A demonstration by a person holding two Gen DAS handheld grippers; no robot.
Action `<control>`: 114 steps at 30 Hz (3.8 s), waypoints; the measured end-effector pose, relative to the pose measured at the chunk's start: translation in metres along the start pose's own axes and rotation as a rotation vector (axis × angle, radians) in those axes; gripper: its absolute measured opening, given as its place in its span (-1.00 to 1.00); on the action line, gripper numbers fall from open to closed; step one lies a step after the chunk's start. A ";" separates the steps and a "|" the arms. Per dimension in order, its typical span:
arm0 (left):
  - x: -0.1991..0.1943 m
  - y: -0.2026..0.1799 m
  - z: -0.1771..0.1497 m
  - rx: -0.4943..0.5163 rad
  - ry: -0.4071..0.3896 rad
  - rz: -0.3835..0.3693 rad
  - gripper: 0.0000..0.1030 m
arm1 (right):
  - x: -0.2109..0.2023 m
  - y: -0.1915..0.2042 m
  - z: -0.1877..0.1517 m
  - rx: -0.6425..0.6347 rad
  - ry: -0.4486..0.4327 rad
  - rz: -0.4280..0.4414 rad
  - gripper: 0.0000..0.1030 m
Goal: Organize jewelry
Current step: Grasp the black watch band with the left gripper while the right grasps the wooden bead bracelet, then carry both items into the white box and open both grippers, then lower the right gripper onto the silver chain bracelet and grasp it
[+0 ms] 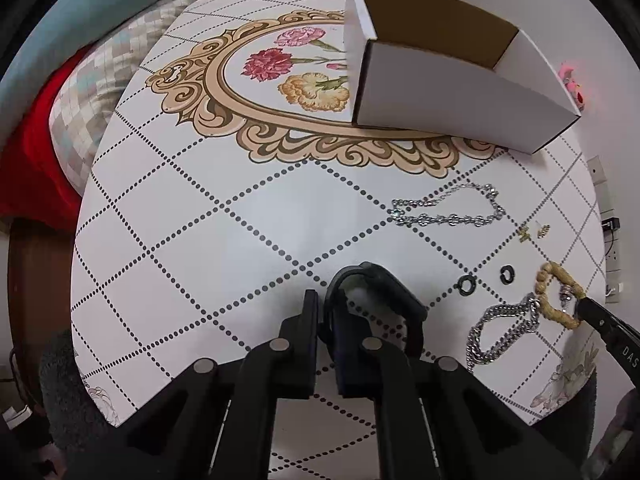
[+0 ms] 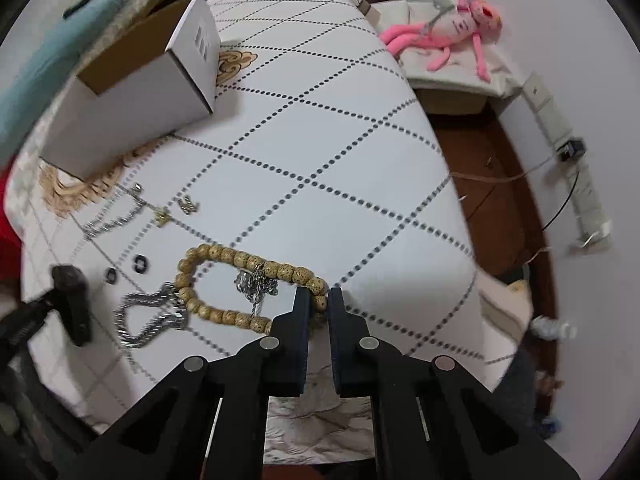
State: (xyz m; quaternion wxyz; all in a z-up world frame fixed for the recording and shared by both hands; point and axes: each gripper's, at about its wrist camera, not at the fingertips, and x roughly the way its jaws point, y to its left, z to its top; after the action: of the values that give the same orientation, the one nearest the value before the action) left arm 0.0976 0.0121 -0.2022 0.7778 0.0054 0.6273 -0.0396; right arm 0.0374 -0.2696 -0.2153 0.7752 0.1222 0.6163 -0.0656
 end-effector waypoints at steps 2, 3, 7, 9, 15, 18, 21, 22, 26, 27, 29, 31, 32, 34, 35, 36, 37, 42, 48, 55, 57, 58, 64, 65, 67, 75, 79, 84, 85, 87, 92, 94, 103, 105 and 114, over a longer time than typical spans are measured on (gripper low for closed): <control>-0.007 -0.002 -0.006 0.005 -0.006 -0.009 -0.92 | -0.006 -0.002 -0.003 0.016 -0.017 0.026 -0.82; -0.013 -0.004 -0.010 0.009 -0.010 -0.014 -0.92 | -0.009 -0.001 -0.004 0.018 -0.023 0.037 -0.82; -0.037 -0.001 -0.013 0.023 -0.033 -0.028 -0.92 | -0.029 0.009 -0.009 0.012 -0.059 0.082 -0.82; -0.047 -0.002 -0.014 0.026 -0.047 -0.037 -0.93 | -0.040 0.017 -0.011 0.000 -0.079 0.105 -0.83; -0.076 -0.007 -0.006 0.033 -0.104 -0.047 -0.93 | -0.072 0.038 -0.002 -0.046 -0.143 0.170 -0.83; -0.087 -0.009 0.008 0.034 -0.135 -0.058 -0.93 | -0.086 0.043 0.013 -0.065 -0.167 0.198 -0.83; -0.097 -0.011 0.027 0.036 -0.164 -0.072 -0.93 | -0.099 0.050 0.024 -0.093 -0.188 0.216 -0.83; -0.099 -0.010 0.035 0.036 -0.173 -0.079 -0.93 | -0.105 0.053 0.028 -0.102 -0.199 0.226 -0.83; -0.108 -0.013 0.060 0.040 -0.203 -0.098 -0.93 | -0.131 0.067 0.050 -0.137 -0.248 0.263 -0.83; -0.110 -0.014 0.066 0.047 -0.212 -0.098 -0.93 | -0.139 0.072 0.059 -0.144 -0.265 0.277 -0.83; -0.111 -0.017 0.083 0.055 -0.227 -0.092 -0.93 | -0.150 0.081 0.076 -0.161 -0.287 0.298 -0.83; -0.107 -0.019 0.098 0.059 -0.226 -0.097 -0.93 | -0.154 0.092 0.094 -0.182 -0.305 0.299 -0.83; -0.104 -0.020 0.107 0.059 -0.222 -0.100 -0.93 | -0.153 0.098 0.103 -0.196 -0.305 0.296 -0.83; -0.096 -0.022 0.124 0.067 -0.208 -0.104 -0.92 | -0.145 0.110 0.122 -0.214 -0.297 0.290 -0.83; -0.092 -0.023 0.129 0.073 -0.206 -0.102 -0.92 | -0.139 0.116 0.130 -0.222 -0.285 0.286 -0.83; -0.087 -0.025 0.138 0.081 -0.198 -0.092 -0.92 | -0.132 0.121 0.139 -0.228 -0.279 0.278 -0.83; -0.083 -0.025 0.143 0.083 -0.192 -0.088 -0.92 | -0.126 0.124 0.146 -0.233 -0.271 0.269 -0.83; -0.062 -0.027 0.171 0.091 -0.137 -0.106 -0.90 | -0.098 0.133 0.176 -0.236 -0.231 0.234 -0.83; -0.050 -0.031 0.190 0.068 -0.070 -0.141 -0.45 | -0.069 0.137 0.201 -0.246 -0.143 0.228 -0.81; -0.070 -0.018 0.191 0.030 -0.163 -0.061 0.60 | -0.050 0.126 0.203 -0.237 -0.083 0.182 0.24; -0.069 -0.014 0.186 0.025 -0.178 -0.031 0.87 | -0.051 0.121 0.198 -0.249 -0.107 0.112 0.36; -0.068 -0.012 0.180 0.022 -0.189 -0.009 0.93 | -0.051 0.121 0.195 -0.260 -0.119 0.066 0.42; -0.048 -0.008 0.151 0.016 -0.216 0.068 1.00 | -0.032 0.116 0.171 -0.300 -0.136 -0.125 0.90; -0.045 -0.009 0.148 0.021 -0.211 0.079 1.00 | -0.029 0.116 0.168 -0.300 -0.137 -0.138 0.93; -0.041 -0.010 0.143 0.021 -0.203 0.083 1.00 | -0.026 0.114 0.163 -0.298 -0.137 -0.148 0.93; -0.053 -0.013 0.128 0.008 -0.237 0.071 1.00 | -0.029 0.110 0.152 -0.277 -0.157 -0.124 0.93; -0.068 -0.015 0.116 -0.004 -0.269 0.081 1.00 | -0.046 0.107 0.144 -0.259 -0.198 -0.114 0.93; -0.093 -0.017 0.099 -0.015 -0.321 0.080 1.00 | -0.074 0.103 0.128 -0.246 -0.267 -0.117 0.93; -0.099 -0.018 0.095 -0.012 -0.333 0.080 1.00 | -0.081 0.102 0.125 -0.246 -0.281 -0.116 0.93; -0.110 -0.019 0.090 -0.014 -0.352 0.075 1.00 | -0.092 0.101 0.120 -0.244 -0.303 -0.113 0.93; -0.139 -0.020 0.078 -0.013 -0.400 0.059 1.00 | -0.127 0.097 0.106 -0.225 -0.374 -0.102 0.93; -0.149 -0.019 0.074 -0.014 -0.412 0.049 1.00 | -0.141 0.096 0.100 -0.219 -0.398 -0.093 0.93; -0.177 -0.021 0.060 -0.003 -0.448 0.040 1.00 | -0.182 0.094 0.084 -0.200 -0.464 -0.052 0.93; -0.177 -0.021 0.059 -0.011 -0.438 0.048 1.00 | -0.186 0.093 0.080 -0.197 -0.466 -0.040 0.93; -0.112 -0.012 0.034 -0.011 -0.291 0.122 1.00 | -0.124 0.079 0.060 -0.162 -0.246 0.002 0.93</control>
State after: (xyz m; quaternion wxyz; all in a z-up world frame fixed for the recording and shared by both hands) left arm 0.1064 0.0039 -0.0846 0.8614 0.0334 0.5066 0.0109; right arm 0.0847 -0.2156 -0.0739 0.8523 0.0510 0.5197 -0.0292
